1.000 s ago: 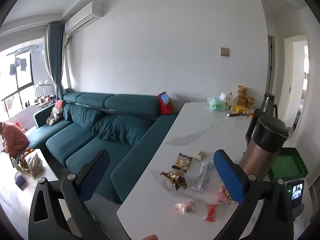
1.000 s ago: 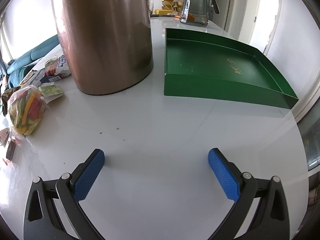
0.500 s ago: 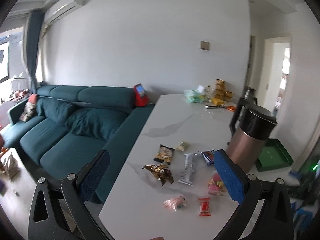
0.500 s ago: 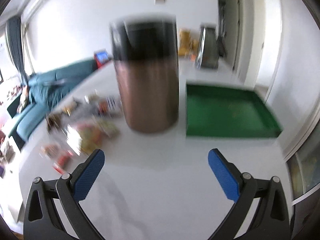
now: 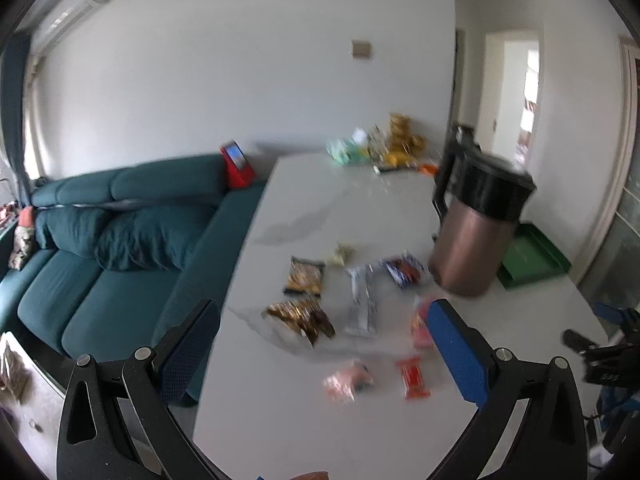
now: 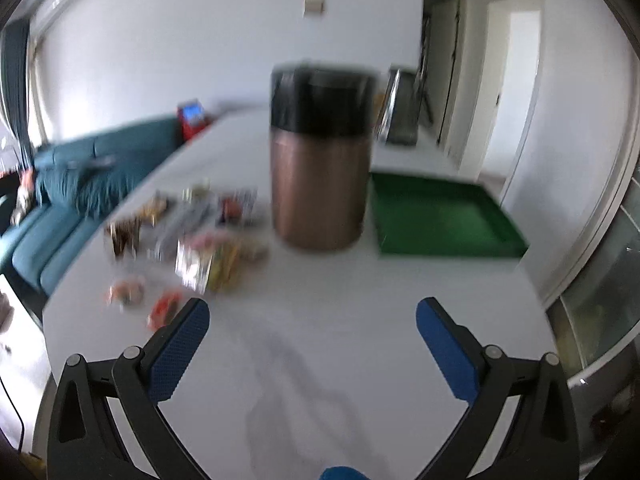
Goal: Organize snacks
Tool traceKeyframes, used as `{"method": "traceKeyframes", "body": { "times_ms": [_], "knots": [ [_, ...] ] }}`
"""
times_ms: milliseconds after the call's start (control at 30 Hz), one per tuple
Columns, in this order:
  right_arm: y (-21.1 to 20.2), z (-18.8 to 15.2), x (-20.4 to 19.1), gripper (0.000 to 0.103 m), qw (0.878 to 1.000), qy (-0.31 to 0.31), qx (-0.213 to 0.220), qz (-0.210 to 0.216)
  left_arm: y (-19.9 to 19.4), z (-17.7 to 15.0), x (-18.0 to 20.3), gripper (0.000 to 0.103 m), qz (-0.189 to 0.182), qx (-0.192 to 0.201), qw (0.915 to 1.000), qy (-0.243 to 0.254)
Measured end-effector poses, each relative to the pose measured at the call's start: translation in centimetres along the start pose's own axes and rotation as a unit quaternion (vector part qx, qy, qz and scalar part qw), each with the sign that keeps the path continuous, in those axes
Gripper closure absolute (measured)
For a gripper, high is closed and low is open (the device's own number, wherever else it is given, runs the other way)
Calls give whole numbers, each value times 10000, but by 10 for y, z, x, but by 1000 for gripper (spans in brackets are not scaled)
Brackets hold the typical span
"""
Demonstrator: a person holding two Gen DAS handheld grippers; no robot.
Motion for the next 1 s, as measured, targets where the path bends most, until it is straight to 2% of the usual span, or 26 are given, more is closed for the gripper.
{"method": "traceKeyframes", "body": {
  "times_ms": [67,300,667,1000],
  "knots": [
    [15,-8,-13,0,9991,-88,-403,84,7,-9,3,1,-87,-178,9998,38],
    [20,-33,-48,0,9965,-244,-766,221,24,-32,2,1,-249,-641,9976,74],
    [21,-38,-66,0,9966,-55,-804,159,33,-48,-18,1,-312,-896,9954,111],
    [21,-43,-56,0,9953,276,-925,-118,54,-53,-13,1,-655,-1117,9913,233]
  ]
}}
Point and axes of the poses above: each gripper's, at about its wrist camera, not at the fingertips, and y roughly the way its jaws point, x to its right, z to its top, the point moved 1 cm from there along y, roughly the way its jaws point
